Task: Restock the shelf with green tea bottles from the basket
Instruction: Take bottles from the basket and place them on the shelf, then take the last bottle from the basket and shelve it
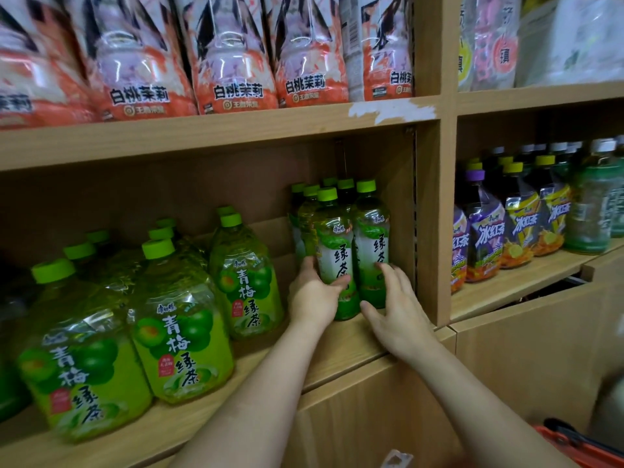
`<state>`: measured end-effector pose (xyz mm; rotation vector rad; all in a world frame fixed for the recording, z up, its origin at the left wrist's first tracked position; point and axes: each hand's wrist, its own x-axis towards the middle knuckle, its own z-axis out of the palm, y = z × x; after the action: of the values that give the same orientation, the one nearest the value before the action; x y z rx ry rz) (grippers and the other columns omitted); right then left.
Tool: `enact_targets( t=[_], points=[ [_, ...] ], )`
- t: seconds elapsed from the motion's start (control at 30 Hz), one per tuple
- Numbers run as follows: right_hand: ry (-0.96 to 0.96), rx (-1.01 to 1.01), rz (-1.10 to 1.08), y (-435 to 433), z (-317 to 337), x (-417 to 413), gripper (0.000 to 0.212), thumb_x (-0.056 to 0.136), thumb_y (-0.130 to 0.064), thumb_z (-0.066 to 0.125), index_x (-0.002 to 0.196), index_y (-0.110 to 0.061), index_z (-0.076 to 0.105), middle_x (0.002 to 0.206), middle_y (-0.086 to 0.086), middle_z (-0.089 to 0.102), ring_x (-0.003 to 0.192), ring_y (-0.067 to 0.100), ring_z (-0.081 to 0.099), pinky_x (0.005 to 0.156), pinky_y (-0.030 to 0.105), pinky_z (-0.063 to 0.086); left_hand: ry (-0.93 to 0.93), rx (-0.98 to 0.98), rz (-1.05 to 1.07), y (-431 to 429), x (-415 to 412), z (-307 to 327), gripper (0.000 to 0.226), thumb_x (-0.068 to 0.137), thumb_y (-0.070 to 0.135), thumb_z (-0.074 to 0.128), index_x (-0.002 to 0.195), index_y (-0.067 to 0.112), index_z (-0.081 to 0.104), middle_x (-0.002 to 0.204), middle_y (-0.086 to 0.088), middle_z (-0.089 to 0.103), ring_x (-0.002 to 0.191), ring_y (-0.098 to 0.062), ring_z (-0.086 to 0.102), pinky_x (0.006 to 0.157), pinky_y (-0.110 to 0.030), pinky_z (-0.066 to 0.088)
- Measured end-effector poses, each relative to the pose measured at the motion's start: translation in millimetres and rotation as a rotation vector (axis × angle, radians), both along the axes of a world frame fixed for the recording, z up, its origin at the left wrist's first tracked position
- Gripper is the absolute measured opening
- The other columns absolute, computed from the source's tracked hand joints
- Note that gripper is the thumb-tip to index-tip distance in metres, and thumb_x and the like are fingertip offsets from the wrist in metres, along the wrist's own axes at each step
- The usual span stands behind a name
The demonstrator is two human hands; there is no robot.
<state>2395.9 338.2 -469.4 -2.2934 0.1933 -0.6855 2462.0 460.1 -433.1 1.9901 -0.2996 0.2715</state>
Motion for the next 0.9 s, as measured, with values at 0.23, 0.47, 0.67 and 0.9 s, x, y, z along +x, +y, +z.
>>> enact_targets(
  t=[0.23, 0.47, 0.67, 0.9],
  points=[
    [-0.027, -0.089, 0.012, -2.5, 26.1, -43.5, 0.066, 0.087, -0.027, 0.063, 0.144, -0.021, 0.031, 0.143, 0.002, 0.044, 0.129, 0.018, 0.045, 0.106, 0.034, 0.039, -0.111, 0.087, 0.061, 20.3, -45.5, 10.4, 0.066, 0.085, 0.026, 0.067, 0.143, 0.018, 0.035, 0.128, -0.004, 0.057, 0.112, -0.022, 0.057, 0.095, -0.040, 0.049],
    [0.006, -0.280, 0.020, 11.4, 66.8, -124.8, 0.041, 0.090, -0.027, 0.059, 0.130, -0.021, 0.052, 0.113, 0.000, 0.066, 0.099, 0.014, 0.061, 0.086, 0.028, 0.048, -0.340, -0.072, -0.153, 47.5, -119.9, 29.6, 0.016, 0.091, 0.019, 0.059, 0.100, 0.025, 0.071, 0.091, 0.011, 0.070, 0.081, -0.001, 0.062, 0.076, -0.026, 0.054],
    [0.255, -0.536, 0.018, 16.0, 75.6, -192.3, 0.025, 0.089, -0.040, 0.057, 0.113, -0.033, 0.059, 0.094, -0.016, 0.067, 0.084, 0.005, 0.063, 0.081, 0.028, 0.051, -0.407, -0.034, -0.418, 59.2, -165.2, 29.7, 0.021, 0.089, 0.010, 0.058, 0.094, 0.024, 0.073, 0.077, 0.018, 0.067, 0.072, 0.003, 0.061, 0.067, -0.012, 0.049],
    [0.474, -0.535, -0.161, -8.8, 58.5, -269.4, 0.018, 0.088, -0.034, 0.061, 0.105, -0.032, 0.062, 0.088, -0.014, 0.070, 0.078, 0.003, 0.064, 0.071, 0.014, 0.047, -0.394, 0.021, -0.637, 24.7, -170.2, -5.4, 0.025, 0.083, 0.007, 0.055, 0.085, 0.022, 0.075, 0.079, 0.013, 0.069, 0.077, -0.003, 0.063, 0.074, -0.023, 0.051]
  ],
)
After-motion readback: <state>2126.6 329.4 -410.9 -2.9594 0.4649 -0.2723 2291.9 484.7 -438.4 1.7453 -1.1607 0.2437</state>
